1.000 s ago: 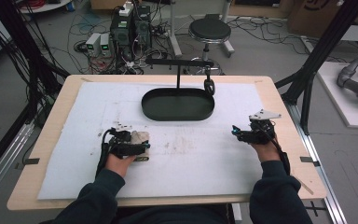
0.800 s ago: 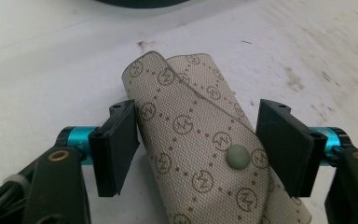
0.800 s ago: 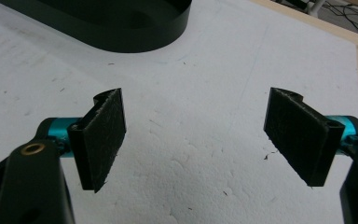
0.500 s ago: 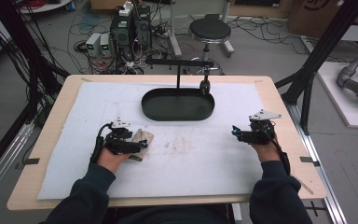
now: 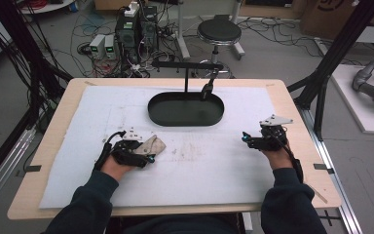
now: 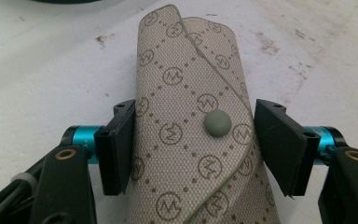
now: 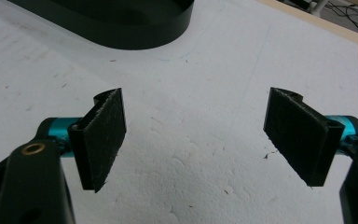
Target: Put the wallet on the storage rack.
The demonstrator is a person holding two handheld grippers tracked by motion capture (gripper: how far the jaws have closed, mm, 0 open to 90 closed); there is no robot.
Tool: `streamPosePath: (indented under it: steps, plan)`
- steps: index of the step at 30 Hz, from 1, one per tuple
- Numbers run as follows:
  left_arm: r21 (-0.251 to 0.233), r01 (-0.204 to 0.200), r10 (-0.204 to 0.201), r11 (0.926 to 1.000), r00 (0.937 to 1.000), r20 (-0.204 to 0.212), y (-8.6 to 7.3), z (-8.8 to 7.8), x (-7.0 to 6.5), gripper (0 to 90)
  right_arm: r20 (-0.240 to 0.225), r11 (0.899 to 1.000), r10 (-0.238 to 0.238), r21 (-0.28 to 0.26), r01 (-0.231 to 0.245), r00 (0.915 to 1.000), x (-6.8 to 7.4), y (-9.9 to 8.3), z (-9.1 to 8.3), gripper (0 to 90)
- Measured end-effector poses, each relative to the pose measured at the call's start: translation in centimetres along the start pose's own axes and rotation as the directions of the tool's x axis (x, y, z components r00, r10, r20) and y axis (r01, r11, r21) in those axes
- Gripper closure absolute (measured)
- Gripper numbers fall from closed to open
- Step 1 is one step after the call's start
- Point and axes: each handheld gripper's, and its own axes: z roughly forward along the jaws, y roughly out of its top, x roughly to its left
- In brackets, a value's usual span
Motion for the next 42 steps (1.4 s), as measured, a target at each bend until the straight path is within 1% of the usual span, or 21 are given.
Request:
streamPosePath:
  steps: [2,3,4,6,7,9,10,11,12,15,18,20,24,25,27,28,29,31,34,38,42]
  plan:
    - [-0.009,0.064,-0.064,0.9979,0.9969,-0.046,0.0,-0.1,0.1,29.2,0.001,1.000,0.000,0.002,0.000,1.0000,0.0,0.0,0.0,21.4]
    - [-0.028,0.100,-0.102,0.9946,0.9931,-0.059,0.0,-0.1,0.1,26.4,0.002,1.000,0.002,0.001,-0.002,1.0000,0.0,0.0,0.0,21.6]
    - [-0.035,0.112,-0.114,0.9931,0.9911,-0.069,-0.1,-0.1,0.1,23.9,0.002,1.000,0.002,0.001,-0.002,1.0000,0.0,0.0,-0.1,24.5]
    - [-0.025,0.115,-0.116,0.9931,0.9886,-0.095,-0.3,0.0,-0.1,19.2,-0.005,1.000,0.001,0.002,-0.001,1.0000,0.0,0.0,-0.1,25.7]
    - [-0.020,0.118,-0.119,0.9929,0.9879,-0.099,-0.4,0.1,-0.1,18.1,-0.003,1.000,-0.002,0.003,0.002,1.0000,0.0,0.0,-0.1,25.6]
    - [-0.025,0.116,-0.118,0.9930,0.9860,-0.118,-0.5,0.2,-0.4,18.1,-0.005,1.000,-0.003,0.001,0.003,1.0000,0.0,0.0,-0.1,25.7]
    - [-0.014,0.109,-0.110,0.9939,0.9858,-0.126,-0.4,0.1,-0.6,19.0,-0.005,1.000,0.000,0.002,0.000,1.0000,0.0,0.0,-0.2,25.7]
    - [-0.014,0.096,-0.097,0.9953,0.9883,-0.118,-0.3,0.1,-0.7,22.1,-0.005,1.000,0.000,0.001,0.000,1.0000,0.0,0.0,-0.2,25.7]
    - [-0.011,0.075,-0.076,0.9971,0.9901,-0.118,-0.3,0.0,-0.8,30.5,-0.006,1.000,0.003,-0.001,-0.003,1.0000,0.0,0.0,-0.2,25.7]
    - [-0.010,0.072,-0.072,0.9974,0.9915,-0.108,-0.1,-0.2,-0.8,34.9,-0.004,1.000,0.003,-0.002,-0.003,1.0000,-0.1,0.0,-0.2,25.6]
    - [-0.022,0.055,-0.057,0.9982,0.9924,-0.109,0.1,-0.3,-0.6,37.6,-0.005,1.000,0.006,-0.003,-0.006,1.0000,-0.1,0.0,-0.2,25.6]
    - [-0.047,0.061,-0.065,0.9970,0.9928,-0.101,0.3,-0.5,-0.5,38.3,-0.006,1.000,0.005,-0.006,-0.005,1.0000,-0.1,0.0,-0.3,25.6]
    - [-0.128,0.078,-0.088,0.9887,0.9934,-0.074,1.2,-1.4,0.2,38.5,-0.003,1.000,0.013,-0.010,-0.013,0.9999,-0.3,-0.1,-0.4,25.7]
    - [-0.144,0.089,-0.099,0.9855,0.9927,-0.069,1.5,-1.6,0.4,38.6,-0.002,1.000,0.016,-0.010,-0.016,0.9999,-0.3,-0.1,-0.4,25.6]
    - [-0.170,0.088,-0.100,0.9815,0.9931,-0.062,2.2,-1.9,0.7,38.6,-0.002,1.000,0.020,-0.013,-0.020,0.9998,-0.4,-0.1,-0.4,25.6]
    - [-0.185,0.093,-0.104,0.9784,0.9933,-0.050,2.9,-2.0,1.0,38.6,-0.002,1.000,0.022,-0.014,-0.022,0.9998,-0.4,-0.1,-0.4,25.6]
    - [-0.187,0.088,-0.098,0.9785,0.9941,-0.046,3.5,-2.0,1.2,38.5,-0.001,1.000,0.023,-0.016,-0.023,0.9997,-0.4,-0.1,-0.4,25.6]
    - [-0.189,0.066,-0.074,0.9798,0.9966,-0.036,5.0,-2.0,1.5,38.5,-0.002,0.999,0.028,-0.022,-0.028,0.9996,-0.5,0.0,-0.5,25.6]
    - [-0.182,0.016,-0.023,0.9832,0.9990,-0.038,7.4,-1.5,1.8,38.5,-0.002,0.999,0.032,-0.028,-0.032,0.9995,-0.6,0.0,-0.5,25.6]
    - [-0.150,-0.034,0.028,0.9882,0.9988,-0.039,10.0,-0.1,2.1,38.5,-0.005,0.999,0.040,-0.035,-0.040,0.9992,-0.7,0.0,-0.6,25.6]
    - [-0.141,-0.071,0.064,0.9874,0.9965,-0.052,12.3,2.2,2.7,38.5,-0.010,0.998,0.045,-0.037,-0.046,0.9989,-0.8,0.0,-0.7,25.6]
